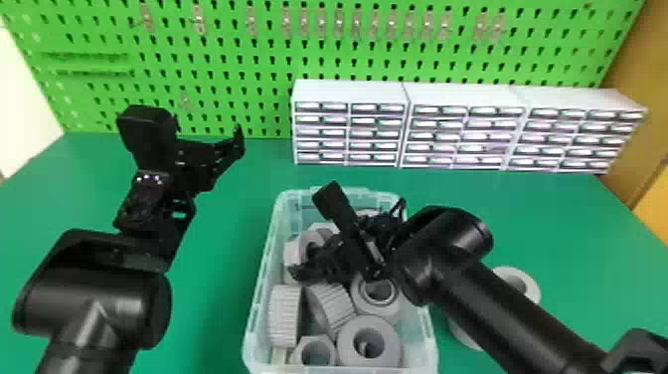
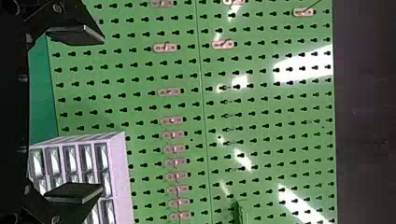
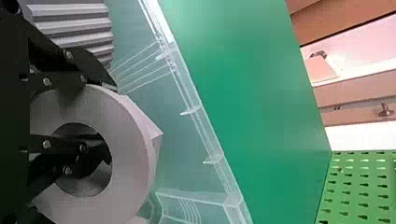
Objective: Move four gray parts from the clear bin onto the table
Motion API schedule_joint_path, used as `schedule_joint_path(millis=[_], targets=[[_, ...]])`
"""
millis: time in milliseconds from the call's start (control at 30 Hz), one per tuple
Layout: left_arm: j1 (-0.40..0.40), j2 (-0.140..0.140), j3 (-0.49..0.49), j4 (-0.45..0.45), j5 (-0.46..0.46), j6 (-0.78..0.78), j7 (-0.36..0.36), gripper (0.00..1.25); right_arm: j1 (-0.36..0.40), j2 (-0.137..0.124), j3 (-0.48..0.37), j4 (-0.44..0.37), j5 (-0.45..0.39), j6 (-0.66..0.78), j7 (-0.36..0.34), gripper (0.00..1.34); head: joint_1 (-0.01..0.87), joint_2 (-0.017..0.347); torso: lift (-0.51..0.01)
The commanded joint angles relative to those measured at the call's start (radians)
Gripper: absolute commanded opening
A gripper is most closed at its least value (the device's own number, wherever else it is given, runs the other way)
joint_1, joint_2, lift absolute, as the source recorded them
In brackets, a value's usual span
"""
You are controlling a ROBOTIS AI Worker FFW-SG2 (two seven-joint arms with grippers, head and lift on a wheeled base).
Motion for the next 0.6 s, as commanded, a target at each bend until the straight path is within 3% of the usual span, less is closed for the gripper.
schedule_joint_path(millis=[0, 367, 567], targets=[[0.000, 0.000, 0.000, 0.000, 0.000, 0.000, 0.001, 1.08, 0.006, 0.001, 0.003, 0.000, 0.005, -0.018, -0.011, 0.40, 0.678, 0.034, -0.050], [0.003, 0.000, 0.002, 0.000, 0.002, 0.000, -0.001, 1.08, 0.009, 0.001, -0.013, -0.025, 0.039, -0.015, -0.017, 0.38, 0.678, 0.034, -0.050], [0.008, 0.000, 0.005, 0.000, 0.003, 0.000, -0.001, 1.08, 0.032, -0.008, -0.093, -0.133, 0.143, 0.060, -0.017, 0.38, 0.678, 0.034, -0.050]])
